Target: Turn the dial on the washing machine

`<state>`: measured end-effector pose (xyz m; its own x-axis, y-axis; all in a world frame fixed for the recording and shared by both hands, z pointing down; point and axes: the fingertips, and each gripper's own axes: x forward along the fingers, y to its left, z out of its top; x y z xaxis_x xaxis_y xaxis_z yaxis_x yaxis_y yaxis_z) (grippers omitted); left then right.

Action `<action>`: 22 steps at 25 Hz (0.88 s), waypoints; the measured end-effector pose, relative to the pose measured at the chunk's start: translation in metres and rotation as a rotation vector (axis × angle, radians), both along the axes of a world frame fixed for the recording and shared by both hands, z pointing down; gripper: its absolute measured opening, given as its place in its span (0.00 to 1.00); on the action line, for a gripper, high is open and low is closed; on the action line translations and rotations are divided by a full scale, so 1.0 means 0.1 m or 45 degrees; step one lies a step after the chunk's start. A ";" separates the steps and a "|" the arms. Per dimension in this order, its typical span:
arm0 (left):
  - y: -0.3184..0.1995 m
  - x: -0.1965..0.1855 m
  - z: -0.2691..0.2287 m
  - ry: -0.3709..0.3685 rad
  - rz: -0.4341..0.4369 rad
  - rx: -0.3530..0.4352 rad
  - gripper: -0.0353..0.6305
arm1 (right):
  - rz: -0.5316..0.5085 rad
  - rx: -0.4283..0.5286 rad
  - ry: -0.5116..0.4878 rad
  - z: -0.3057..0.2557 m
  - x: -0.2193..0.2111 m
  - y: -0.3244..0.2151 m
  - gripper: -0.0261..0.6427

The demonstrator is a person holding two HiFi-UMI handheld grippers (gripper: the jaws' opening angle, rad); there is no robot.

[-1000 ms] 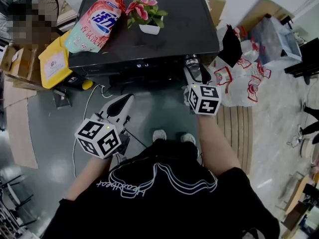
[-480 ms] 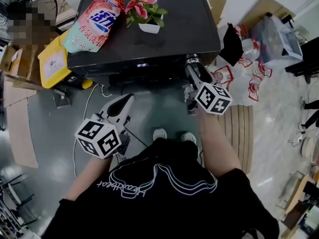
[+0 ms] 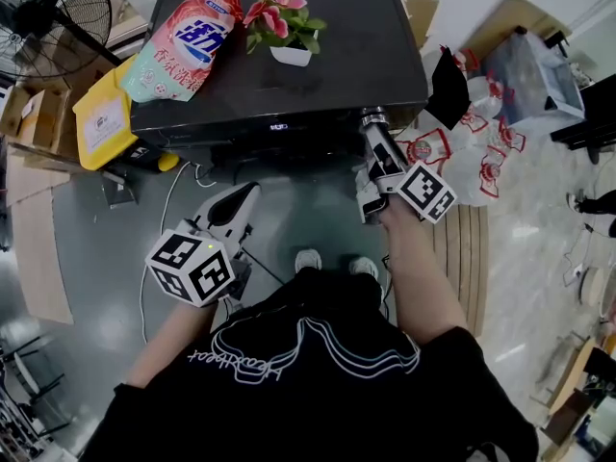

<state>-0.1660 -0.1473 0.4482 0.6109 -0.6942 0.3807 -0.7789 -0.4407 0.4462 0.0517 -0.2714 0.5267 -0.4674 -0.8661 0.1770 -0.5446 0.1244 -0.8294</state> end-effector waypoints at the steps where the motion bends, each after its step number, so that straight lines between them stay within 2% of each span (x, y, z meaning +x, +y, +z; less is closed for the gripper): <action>1: 0.00 0.00 0.01 0.000 0.001 -0.001 0.06 | 0.011 -0.004 -0.057 0.00 0.00 0.00 0.42; 3: 0.00 0.00 0.01 0.000 0.001 -0.005 0.06 | 0.023 -0.008 -0.110 0.01 0.01 0.00 0.42; 7: 0.01 -0.01 0.02 -0.002 -0.004 -0.009 0.06 | 0.021 -0.022 -0.114 0.02 0.02 0.00 0.42; 9: 0.01 -0.01 0.03 -0.002 -0.006 -0.011 0.06 | 0.011 -0.016 -0.088 0.02 0.02 0.00 0.43; 11: 0.01 -0.01 0.03 -0.003 -0.006 -0.012 0.06 | -0.010 0.013 0.013 -0.01 0.00 0.00 0.43; 14: 0.01 0.00 0.02 -0.005 -0.005 -0.009 0.06 | -0.066 0.077 0.345 -0.01 -0.02 0.01 0.44; 20: 0.01 0.01 0.01 -0.006 -0.005 -0.006 0.06 | -0.179 0.274 1.261 -0.08 -0.08 0.08 0.47; 22: 0.02 0.01 0.01 -0.006 -0.005 -0.006 0.06 | -0.208 0.345 1.480 -0.14 -0.13 0.09 0.47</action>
